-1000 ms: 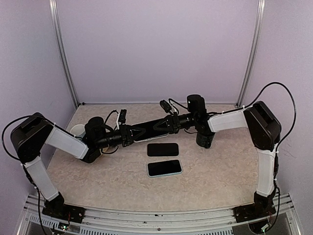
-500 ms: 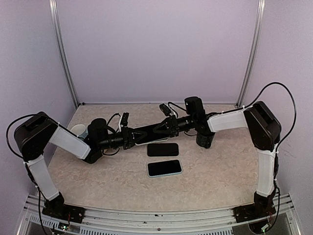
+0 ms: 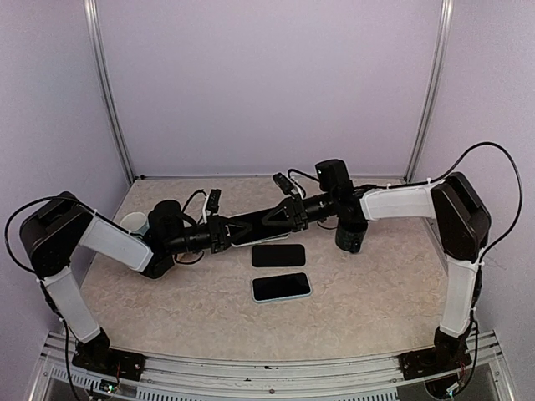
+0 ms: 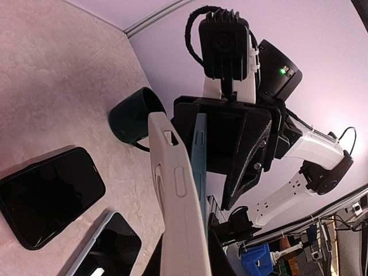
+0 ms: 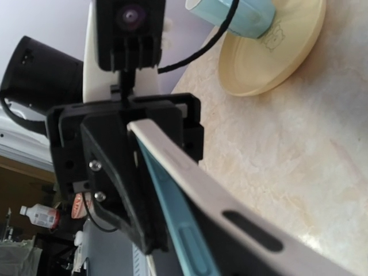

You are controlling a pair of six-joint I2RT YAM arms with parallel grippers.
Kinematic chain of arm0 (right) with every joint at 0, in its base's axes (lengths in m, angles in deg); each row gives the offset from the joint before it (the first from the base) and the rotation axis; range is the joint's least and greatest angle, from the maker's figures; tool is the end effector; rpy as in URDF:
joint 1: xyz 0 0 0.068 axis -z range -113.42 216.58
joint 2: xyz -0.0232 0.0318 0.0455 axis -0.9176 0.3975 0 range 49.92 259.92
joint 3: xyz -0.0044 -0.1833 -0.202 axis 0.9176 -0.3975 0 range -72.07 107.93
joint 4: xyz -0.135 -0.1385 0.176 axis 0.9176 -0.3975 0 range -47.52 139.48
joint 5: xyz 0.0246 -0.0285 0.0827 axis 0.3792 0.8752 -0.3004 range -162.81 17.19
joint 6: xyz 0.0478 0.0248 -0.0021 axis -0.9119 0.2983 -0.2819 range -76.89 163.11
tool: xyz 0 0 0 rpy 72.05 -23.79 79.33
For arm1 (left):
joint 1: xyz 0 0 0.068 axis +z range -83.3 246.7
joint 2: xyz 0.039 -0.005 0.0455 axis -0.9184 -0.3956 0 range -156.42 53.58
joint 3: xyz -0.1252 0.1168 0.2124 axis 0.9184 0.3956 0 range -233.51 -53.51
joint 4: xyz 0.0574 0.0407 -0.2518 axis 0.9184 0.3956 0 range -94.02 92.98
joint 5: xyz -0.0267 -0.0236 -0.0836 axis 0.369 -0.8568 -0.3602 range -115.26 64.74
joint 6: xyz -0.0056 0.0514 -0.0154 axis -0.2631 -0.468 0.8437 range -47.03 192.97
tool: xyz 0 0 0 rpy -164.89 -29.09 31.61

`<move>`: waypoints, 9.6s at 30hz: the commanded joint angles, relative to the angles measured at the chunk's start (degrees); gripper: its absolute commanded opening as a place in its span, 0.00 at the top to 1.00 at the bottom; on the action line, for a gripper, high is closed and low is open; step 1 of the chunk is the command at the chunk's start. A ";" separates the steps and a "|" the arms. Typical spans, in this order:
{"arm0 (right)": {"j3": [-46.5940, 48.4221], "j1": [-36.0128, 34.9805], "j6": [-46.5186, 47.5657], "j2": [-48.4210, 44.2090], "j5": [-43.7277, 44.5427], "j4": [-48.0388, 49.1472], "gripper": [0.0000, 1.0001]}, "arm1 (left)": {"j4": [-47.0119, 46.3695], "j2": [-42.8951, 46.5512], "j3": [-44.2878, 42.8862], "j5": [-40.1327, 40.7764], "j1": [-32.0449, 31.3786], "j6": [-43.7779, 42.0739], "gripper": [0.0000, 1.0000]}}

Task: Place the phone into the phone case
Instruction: Install the phone on the phone case, then press the phone case against the phone, then pass from the left arm to the right

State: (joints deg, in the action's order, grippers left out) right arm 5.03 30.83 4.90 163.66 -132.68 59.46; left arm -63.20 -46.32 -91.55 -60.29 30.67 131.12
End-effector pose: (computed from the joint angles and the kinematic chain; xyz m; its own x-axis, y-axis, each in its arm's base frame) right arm 0.3397 0.2825 0.2159 -0.8555 -0.2334 -0.4623 -0.4982 0.1273 0.8577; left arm 0.2604 -0.2146 0.1809 -0.8230 -0.2615 -0.5043 0.4667 0.1949 -0.8627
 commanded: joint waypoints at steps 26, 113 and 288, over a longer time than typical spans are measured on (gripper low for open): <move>-6.58 7.85 6.83 -9.25 5.31 -8.02 0.59 | -10.04 2.56 -1.94 -6.87 -0.97 0.38 1.00; -17.43 4.46 8.99 -21.21 -19.80 1.25 0.84 | -6.40 1.54 -5.13 -14.25 -4.13 -6.37 1.00; -11.45 -21.13 75.66 -23.34 55.04 -19.08 0.00 | 17.38 5.67 -10.71 -6.23 -5.72 -9.64 1.00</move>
State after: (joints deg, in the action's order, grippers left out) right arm -8.81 10.79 81.00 138.89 -79.35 40.82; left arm -42.09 -40.79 -99.97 -67.00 25.33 121.17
